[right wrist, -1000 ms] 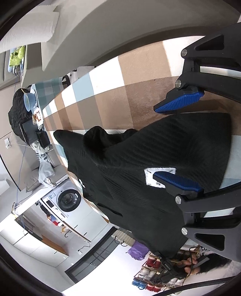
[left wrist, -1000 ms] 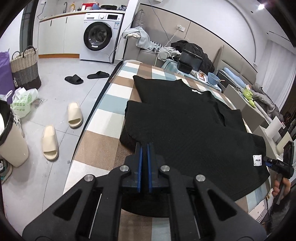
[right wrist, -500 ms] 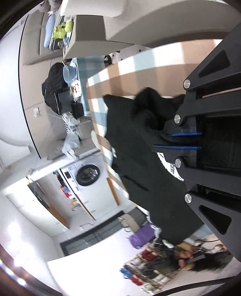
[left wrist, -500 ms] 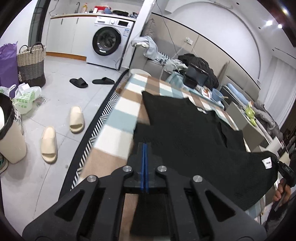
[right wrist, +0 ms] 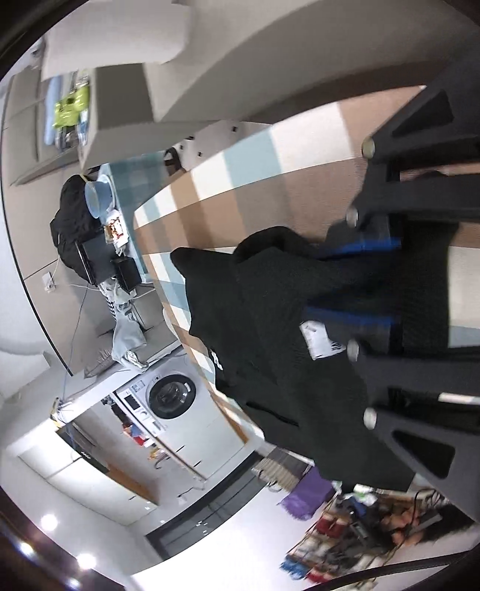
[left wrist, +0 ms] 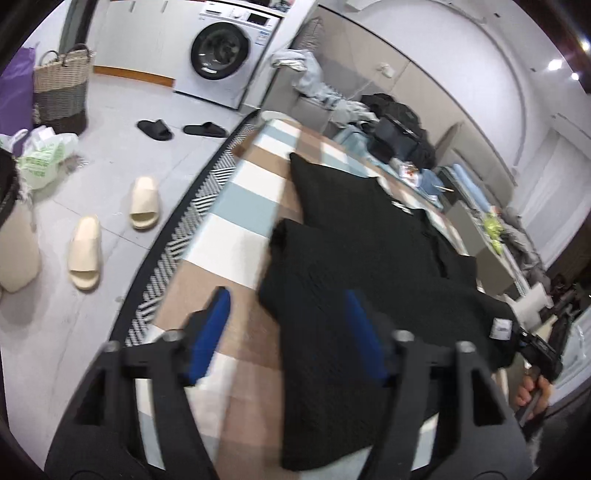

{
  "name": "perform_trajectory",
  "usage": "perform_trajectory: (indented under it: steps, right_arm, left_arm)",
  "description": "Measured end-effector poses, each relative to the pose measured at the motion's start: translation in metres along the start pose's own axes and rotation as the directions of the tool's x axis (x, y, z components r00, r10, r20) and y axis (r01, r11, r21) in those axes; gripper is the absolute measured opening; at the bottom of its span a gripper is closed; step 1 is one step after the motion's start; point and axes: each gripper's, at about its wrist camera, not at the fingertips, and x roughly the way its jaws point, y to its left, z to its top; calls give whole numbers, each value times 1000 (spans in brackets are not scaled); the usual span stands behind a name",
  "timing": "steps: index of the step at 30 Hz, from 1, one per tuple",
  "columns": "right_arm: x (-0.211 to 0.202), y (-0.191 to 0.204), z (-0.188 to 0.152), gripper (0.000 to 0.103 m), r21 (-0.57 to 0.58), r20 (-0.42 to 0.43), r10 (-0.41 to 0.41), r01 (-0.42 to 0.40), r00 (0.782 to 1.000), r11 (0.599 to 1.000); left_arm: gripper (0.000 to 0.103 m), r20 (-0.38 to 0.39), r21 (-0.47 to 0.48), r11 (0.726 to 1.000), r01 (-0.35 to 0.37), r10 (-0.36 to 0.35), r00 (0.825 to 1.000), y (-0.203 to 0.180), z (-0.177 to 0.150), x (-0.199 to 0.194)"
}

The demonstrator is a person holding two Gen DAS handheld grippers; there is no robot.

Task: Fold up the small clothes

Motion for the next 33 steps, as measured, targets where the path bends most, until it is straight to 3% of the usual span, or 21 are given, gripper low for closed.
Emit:
perform_trajectory:
  steps: [1, 5, 8, 9, 10, 11, 13, 15, 18, 20, 23, 30, 33]
  right_arm:
    - [-3, -3, -2, 42, 16, 2, 21, -21, 1000, 1000]
    - [-1, -6, -5, 48, 29, -4, 47, -46, 999, 998]
    - [7, -7, -7, 49, 25, -29, 38, -37, 999, 999]
    - [9, -6, -7, 49, 24, -41, 34, -33, 999, 999]
    - [12, -6, -8, 49, 21, -51, 32, -31, 998, 999]
    - [15, -6, -8, 49, 20, -51, 29, -28, 998, 999]
    - [19, -4, -8, 48, 9, -42, 17, -17, 999, 1000]
    - [21, -2, -7, 47, -6, -32, 12, -12, 999, 1000]
    - [26, 0, -5, 33, -24, -33, 22, -22, 999, 999]
    - [32, 5, -5, 20, -55, -60, -13, 9, 998, 998]
    - [26, 16, -8, 11, -102, -60, -3, -3, 998, 995]
    - [6, 41, 3, 8, -84, 34, 54, -51, 998, 995]
    - [22, 44, 1, 8, -100, 26, -78, 81, 997, 992]
  left_arm:
    - [66, -22, 23, 1000, 5, -5, 1000, -5, -5, 2]
    - [66, -119, 90, 995, -42, 52, 991, -18, -20, 28]
    - [62, -152, 65, 995, -74, 83, 985, -16, -28, 47]
    - [57, -123, 68, 994, -80, 88, 989, -18, -30, 47]
    - [41, -124, 71, 995, -73, 82, 989, -19, -30, 49]
    - [17, -141, 68, 997, -47, 56, 988, -21, -31, 53]
    - [7, -116, 81, 996, -43, 52, 992, -24, -32, 53]
    - [4, -78, 100, 995, -24, 32, 996, -28, -30, 47]
    - [3, -8, 95, 995, 0, 1, 1000, -31, -18, 35]
    - [3, 29, 76, 997, 9, -12, 1000, -30, -7, 30]
    - [3, 61, 55, 998, 27, -30, 998, -28, 10, 28]
    - [3, 90, 84, 996, 36, -44, 995, -27, 60, 46]
    - [3, 54, 82, 997, -2, -2, 999, -20, 74, 70]
